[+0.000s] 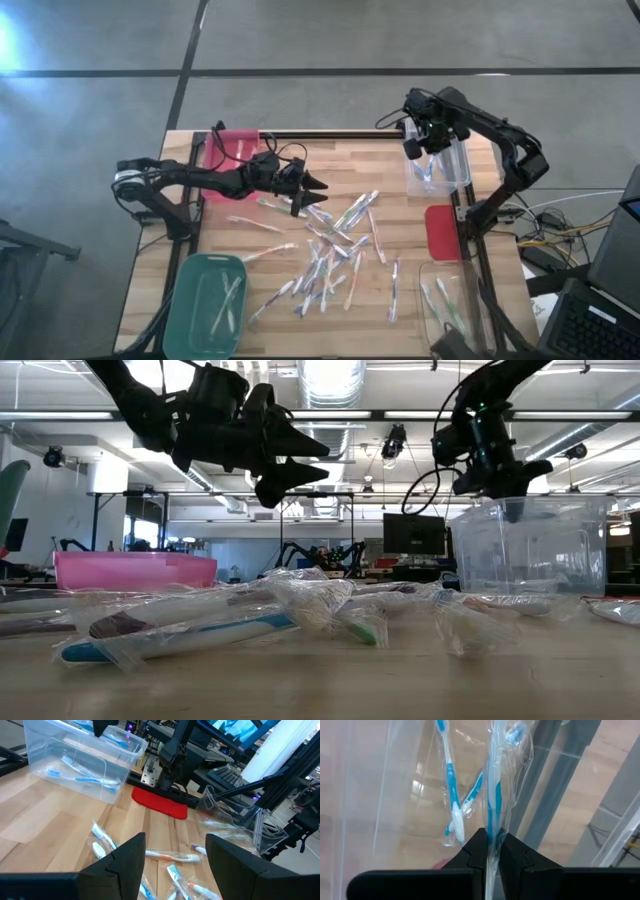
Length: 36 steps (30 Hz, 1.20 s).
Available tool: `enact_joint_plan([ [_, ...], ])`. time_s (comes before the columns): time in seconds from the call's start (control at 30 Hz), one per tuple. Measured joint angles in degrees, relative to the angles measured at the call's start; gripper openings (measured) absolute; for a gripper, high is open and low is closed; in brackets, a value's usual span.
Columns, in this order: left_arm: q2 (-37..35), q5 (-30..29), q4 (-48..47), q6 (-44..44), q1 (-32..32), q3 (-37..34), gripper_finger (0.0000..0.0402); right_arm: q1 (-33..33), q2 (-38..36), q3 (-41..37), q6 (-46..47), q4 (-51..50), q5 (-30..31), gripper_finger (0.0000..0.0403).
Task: Pick & Place Toothbrushes
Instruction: Put the blue toothbrush into the top transparent bin
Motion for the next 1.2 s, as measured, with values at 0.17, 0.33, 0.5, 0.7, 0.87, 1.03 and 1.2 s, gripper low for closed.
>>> enact_joint_plan([
  [0.17,0.0,0.0,-0.1,0.0,0.0,0.0,0.0212,0.1,-2.4,-4.4,2.2,1.4,0.0,0.0022],
  [0.33,0.0,0.0,-0.2,0.0,0.0,0.0,0.0212,0.1,-2.5,-7.7,2.0,3.4,0.0,0.0023],
  [0.5,0.0,0.0,-0.2,0.0,0.0,0.0,0.0212,0.1,-2.5,-8.2,1.2,5.2,0.1,0.0024],
  [0.7,0.0,0.0,-0.2,0.0,0.0,0.0,0.0212,0.1,-2.6,-7.5,1.1,5.6,0.1,0.0045],
  [0.87,0.0,0.0,-0.2,0.0,0.0,0.0,0.0212,0.1,-2.6,-7.2,1.1,5.7,0.1,0.0068],
  [1.03,0.0,0.0,-0.2,0.0,0.0,0.0,0.0212,0.1,-2.6,-7.1,1.1,6.0,0.1,0.0092],
  [1.2,0.0,0.0,-0.2,0.0,0.0,0.0,0.0212,0.1,-2.6,-7.1,0.8,5.9,0.0,0.0116],
])
